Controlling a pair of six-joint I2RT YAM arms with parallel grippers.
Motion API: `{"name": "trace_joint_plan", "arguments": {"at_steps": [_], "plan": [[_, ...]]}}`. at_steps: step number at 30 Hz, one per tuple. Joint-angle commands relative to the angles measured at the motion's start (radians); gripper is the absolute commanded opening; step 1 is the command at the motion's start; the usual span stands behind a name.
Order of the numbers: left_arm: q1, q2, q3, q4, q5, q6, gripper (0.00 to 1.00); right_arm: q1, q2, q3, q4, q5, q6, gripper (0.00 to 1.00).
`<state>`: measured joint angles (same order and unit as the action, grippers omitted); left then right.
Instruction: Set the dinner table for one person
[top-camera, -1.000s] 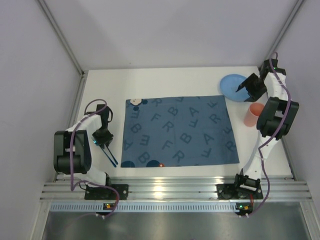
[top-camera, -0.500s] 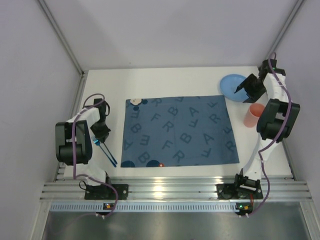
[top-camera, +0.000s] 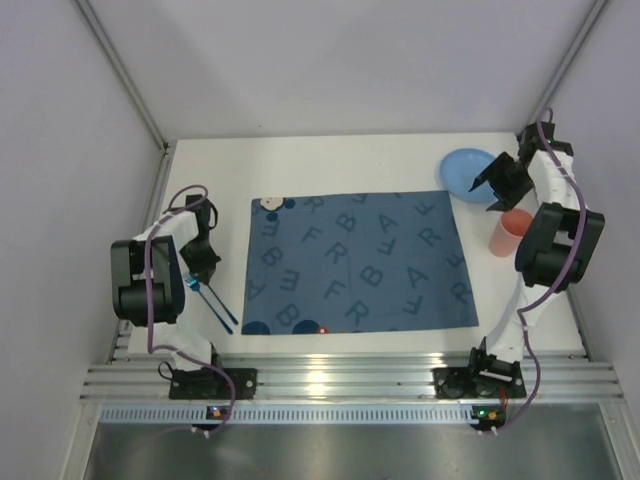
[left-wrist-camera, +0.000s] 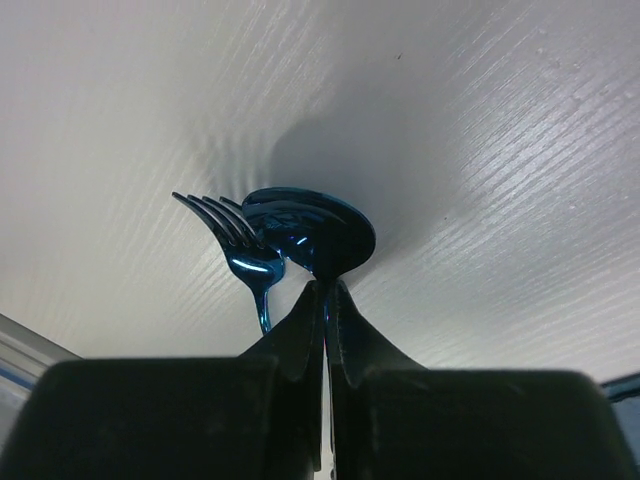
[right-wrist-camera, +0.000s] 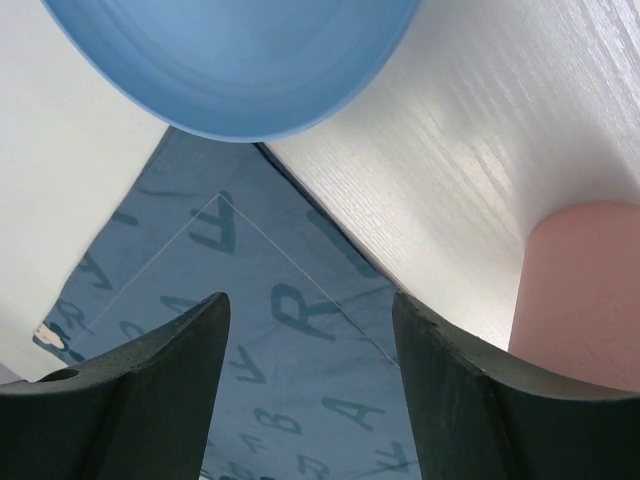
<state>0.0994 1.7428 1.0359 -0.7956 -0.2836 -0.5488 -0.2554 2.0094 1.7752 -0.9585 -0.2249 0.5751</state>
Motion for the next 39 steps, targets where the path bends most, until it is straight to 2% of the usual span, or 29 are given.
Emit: {"name": "trace_joint_plan", "arguments": {"at_steps": [1, 4, 8, 12, 13, 15, 18, 22, 31, 35, 36, 39], "plan": [[0.014, 0.03, -0.008, 0.245, 0.068, -0.011, 0.0, 0.007, -0.08, -0.016, 0.017, 0.01, -0.017, 0.66], [0.013, -0.052, 0.091, 0.194, 0.044, 0.054, 0.0, 0.015, -0.103, -0.026, 0.023, 0.002, -0.015, 0.66], [-0.001, -0.072, 0.266, 0.142, 0.112, 0.142, 0.0, 0.022, -0.136, -0.037, 0.024, -0.01, -0.008, 0.67], [-0.087, -0.048, 0.374, 0.13, 0.222, 0.239, 0.0, 0.025, -0.167, -0.048, 0.024, -0.025, -0.003, 0.66], [-0.16, -0.037, 0.387, 0.133, 0.213, 0.248, 0.0, 0.027, -0.175, -0.054, 0.024, -0.03, -0.003, 0.66], [-0.223, 0.012, 0.421, 0.133, 0.205, 0.25, 0.0, 0.027, -0.192, -0.068, 0.024, -0.034, -0.001, 0.66], [-0.302, 0.075, 0.435, 0.153, 0.26, 0.198, 0.0, 0.025, -0.218, -0.091, 0.023, -0.037, -0.003, 0.66], [-0.4, 0.144, 0.438, 0.177, 0.264, 0.162, 0.0, 0.027, -0.251, -0.12, 0.021, -0.045, 0.0, 0.66], [-0.48, 0.238, 0.451, 0.157, 0.247, 0.156, 0.0, 0.027, -0.319, -0.172, 0.015, -0.056, 0.002, 0.66], [-0.495, 0.228, 0.426, 0.151, 0.225, 0.168, 0.13, 0.028, -0.333, -0.186, 0.015, -0.054, 0.0, 0.67], [-0.495, 0.215, 0.421, 0.144, 0.216, 0.168, 0.24, 0.027, -0.333, -0.191, 0.014, -0.053, 0.002, 0.66], [-0.494, 0.163, 0.405, 0.106, 0.183, 0.149, 0.45, 0.028, -0.334, -0.201, 0.02, -0.051, 0.0, 0.67]]}}
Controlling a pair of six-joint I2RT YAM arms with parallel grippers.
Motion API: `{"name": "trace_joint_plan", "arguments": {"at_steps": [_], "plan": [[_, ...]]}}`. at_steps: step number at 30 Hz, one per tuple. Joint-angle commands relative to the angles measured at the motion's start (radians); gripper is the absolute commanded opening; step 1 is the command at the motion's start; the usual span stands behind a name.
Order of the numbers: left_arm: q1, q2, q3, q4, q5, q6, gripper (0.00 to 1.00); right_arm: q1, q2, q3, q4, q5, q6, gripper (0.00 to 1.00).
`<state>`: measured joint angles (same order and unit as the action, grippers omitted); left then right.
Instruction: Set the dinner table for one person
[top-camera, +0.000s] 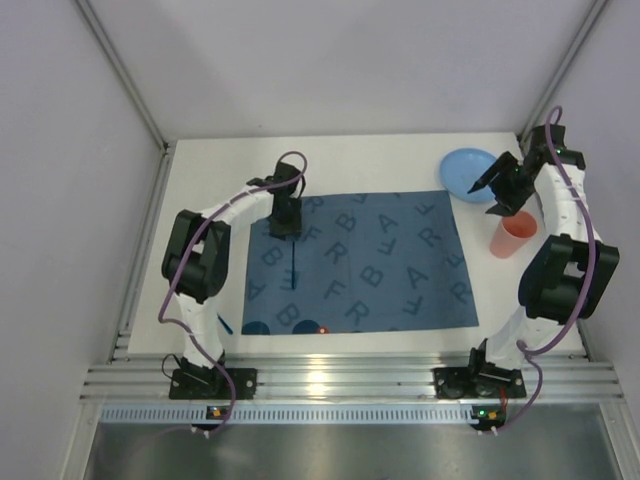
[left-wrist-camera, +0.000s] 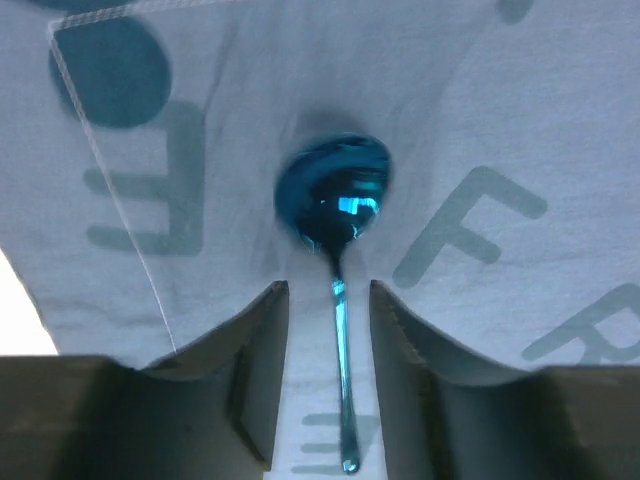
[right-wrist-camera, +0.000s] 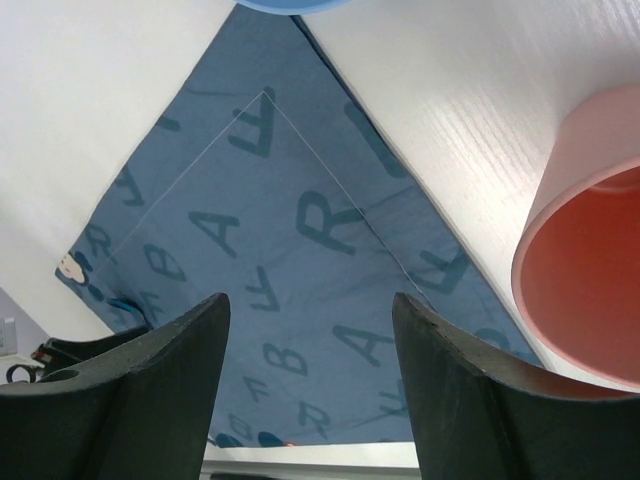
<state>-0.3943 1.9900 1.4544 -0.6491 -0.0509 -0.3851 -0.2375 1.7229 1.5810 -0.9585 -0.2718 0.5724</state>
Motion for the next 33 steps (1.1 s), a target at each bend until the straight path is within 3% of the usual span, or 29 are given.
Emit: {"name": "trace_joint_plan", "arguments": {"at_steps": [1, 4, 9, 13, 18, 27, 33], "plan": [[0.006, -0.103, -0.02, -0.056, -0.088, -0.027, 0.54, 0.01, -0.049, -0.012, 0.023, -0.006, 0.004, 0.67], [0.058, -0.221, -0.092, -0.107, -0.132, -0.109, 0.61, 0.01, -0.059, -0.035, 0.033, -0.007, 0.007, 0.66], [0.271, -0.454, -0.368, -0.142, -0.106, -0.221, 0.63, 0.017, -0.075, -0.078, 0.05, -0.024, 0.014, 0.67], [0.374, -0.592, -0.534, -0.139, -0.121, -0.282, 0.61, 0.02, -0.06, -0.088, 0.058, -0.036, 0.015, 0.67], [0.491, -0.738, -0.773, 0.018, -0.077, -0.42, 0.57, 0.027, -0.034, -0.075, 0.055, -0.05, 0.015, 0.67], [0.512, -0.803, -0.852, 0.016, -0.158, -0.442, 0.54, 0.044, 0.0, -0.05, 0.041, -0.053, 0.006, 0.67], [0.515, -0.737, -0.881, 0.058, -0.187, -0.455, 0.42, 0.046, 0.003, -0.042, 0.037, -0.055, 0.007, 0.67]]}}
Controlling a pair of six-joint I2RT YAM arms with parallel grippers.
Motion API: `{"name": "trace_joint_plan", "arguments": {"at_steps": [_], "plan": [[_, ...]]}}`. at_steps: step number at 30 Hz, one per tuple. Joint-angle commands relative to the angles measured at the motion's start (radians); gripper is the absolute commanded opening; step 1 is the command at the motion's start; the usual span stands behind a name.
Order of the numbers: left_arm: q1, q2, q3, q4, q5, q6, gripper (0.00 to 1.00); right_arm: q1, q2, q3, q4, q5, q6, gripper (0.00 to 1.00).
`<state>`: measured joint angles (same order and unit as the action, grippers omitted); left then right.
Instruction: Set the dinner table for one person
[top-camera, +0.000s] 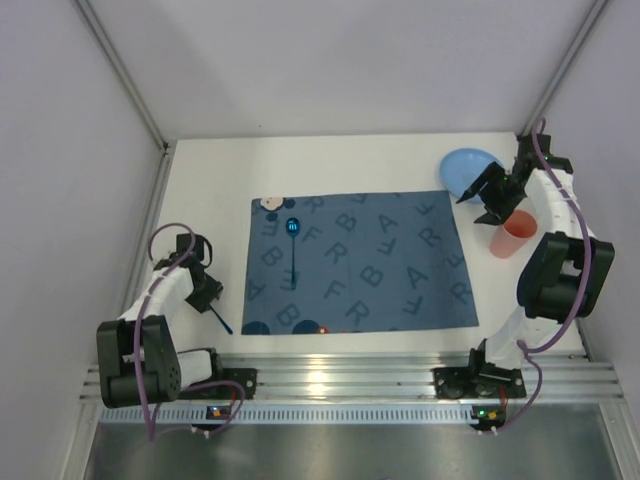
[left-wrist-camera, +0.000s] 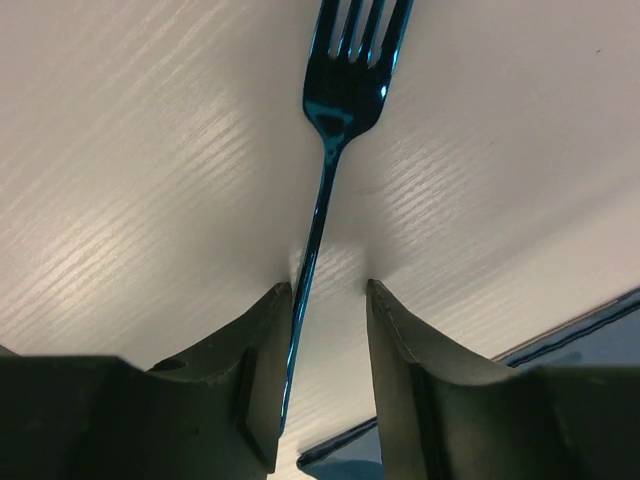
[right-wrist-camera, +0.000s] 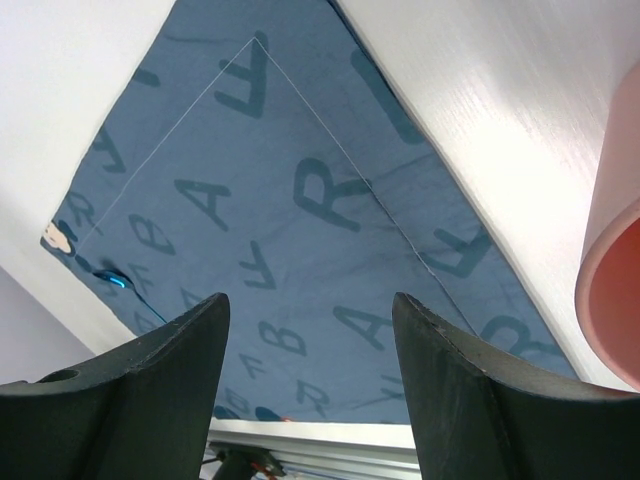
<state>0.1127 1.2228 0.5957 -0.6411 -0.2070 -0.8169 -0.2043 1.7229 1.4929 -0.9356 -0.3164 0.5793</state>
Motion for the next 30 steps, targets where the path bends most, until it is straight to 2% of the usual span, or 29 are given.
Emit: {"name": "trace_joint_plan", "arguments": {"at_steps": [1, 8, 9, 12, 15, 16, 22, 25, 30], "plan": [[0.008, 0.044, -0.023, 0.054, -0.028, -0.027, 0.41, 0.013, 0.0, 0.047, 0.012, -0.009, 0.001, 0.67], [0.008, 0.132, -0.079, 0.099, -0.002, -0.068, 0.31, 0.013, -0.022, 0.056, -0.003, 0.013, -0.006, 0.67], [0.01, 0.144, -0.077, 0.121, 0.017, -0.065, 0.23, 0.013, -0.025, 0.055, -0.003, 0.011, -0.006, 0.67], [0.008, 0.164, -0.053, 0.138, 0.02, -0.042, 0.09, 0.014, -0.039, 0.066, -0.003, 0.013, -0.006, 0.67], [0.01, 0.152, 0.009, 0.118, 0.021, -0.007, 0.04, 0.013, -0.052, 0.082, -0.003, 0.01, -0.004, 0.67], [0.01, 0.149, 0.053, 0.106, 0.021, 0.005, 0.0, 0.013, -0.06, 0.086, -0.003, 0.01, -0.006, 0.67], [-0.013, 0.135, 0.292, 0.011, 0.003, 0.185, 0.0, 0.032, -0.088, 0.084, 0.006, -0.006, -0.013, 0.68], [-0.063, 0.152, 0.415, 0.004, 0.0, 0.275, 0.0, 0.077, -0.091, 0.099, 0.009, -0.009, -0.025, 0.68], [-0.24, 0.228, 0.585, 0.024, 0.075, 0.381, 0.0, 0.264, 0.01, 0.191, 0.003, -0.065, -0.058, 0.71]]}}
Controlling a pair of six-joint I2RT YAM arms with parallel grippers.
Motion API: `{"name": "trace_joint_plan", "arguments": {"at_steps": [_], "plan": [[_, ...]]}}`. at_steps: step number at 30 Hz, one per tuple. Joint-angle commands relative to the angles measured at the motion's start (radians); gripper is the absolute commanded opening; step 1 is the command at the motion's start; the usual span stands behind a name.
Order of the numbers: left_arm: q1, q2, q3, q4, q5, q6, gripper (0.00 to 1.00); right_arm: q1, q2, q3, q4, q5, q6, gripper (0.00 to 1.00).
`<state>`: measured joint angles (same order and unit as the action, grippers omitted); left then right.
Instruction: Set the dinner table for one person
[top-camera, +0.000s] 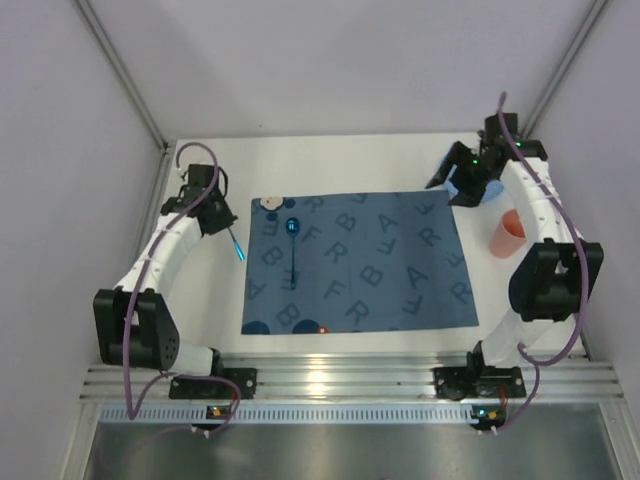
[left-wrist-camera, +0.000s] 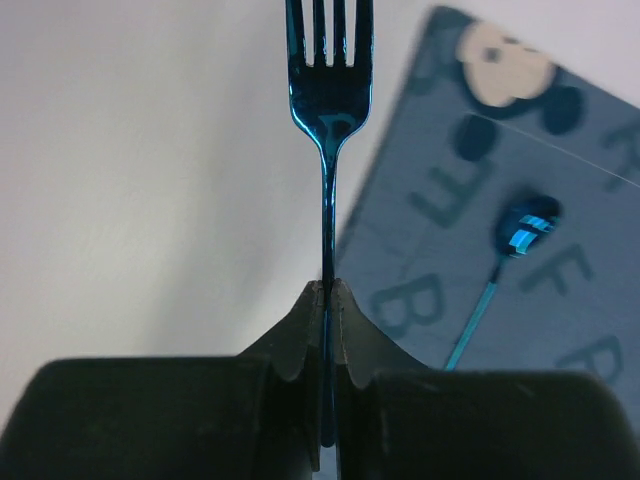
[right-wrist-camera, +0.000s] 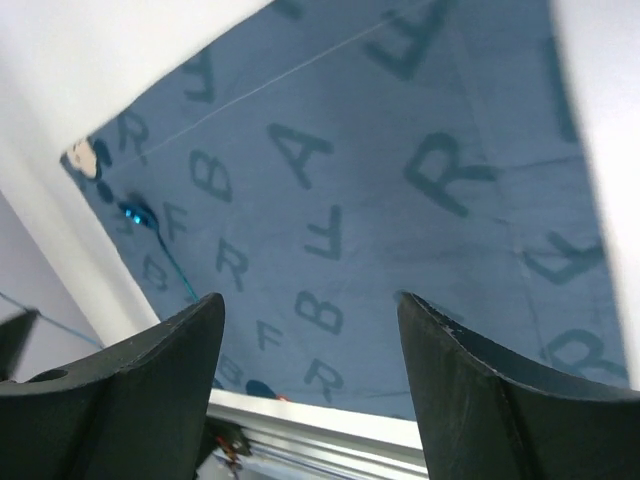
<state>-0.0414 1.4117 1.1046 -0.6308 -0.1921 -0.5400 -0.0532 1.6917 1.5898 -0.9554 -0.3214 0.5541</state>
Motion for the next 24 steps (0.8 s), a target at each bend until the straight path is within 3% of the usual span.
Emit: {"name": "trace_joint_plan", "arguments": {"at_steps": [1, 4, 7, 12, 19, 20, 24], "plan": [[-0.112, 0.05, 0.086, 0.029, 0.089, 0.118, 0.0, 0.192, 0.068, 0.119, 0.015, -0.061, -0.036, 0.71], [-0.216, 0.104, 0.095, 0.088, 0.186, 0.164, 0.0, 0.336, 0.173, 0.281, -0.015, -0.044, -0.042, 0.71], [-0.255, 0.188, 0.109, 0.092, 0.244, 0.211, 0.0, 0.403, 0.24, 0.344, -0.032, -0.033, -0.017, 0.7], [-0.331, 0.262, 0.068, 0.106, 0.238, 0.27, 0.0, 0.426, 0.238, 0.311, -0.032, -0.007, -0.01, 0.71], [-0.338, 0.309, 0.003, 0.148, 0.204, 0.242, 0.0, 0.492, 0.306, 0.375, -0.031, -0.022, 0.009, 0.7], [-0.336, 0.319, 0.001, 0.146, 0.206, 0.238, 0.08, 0.496, 0.309, 0.377, -0.031, -0.019, 0.012, 0.7], [-0.338, 0.299, -0.025, 0.151, 0.201, 0.21, 0.16, 0.501, 0.278, 0.322, -0.031, 0.01, 0.02, 0.7]]}}
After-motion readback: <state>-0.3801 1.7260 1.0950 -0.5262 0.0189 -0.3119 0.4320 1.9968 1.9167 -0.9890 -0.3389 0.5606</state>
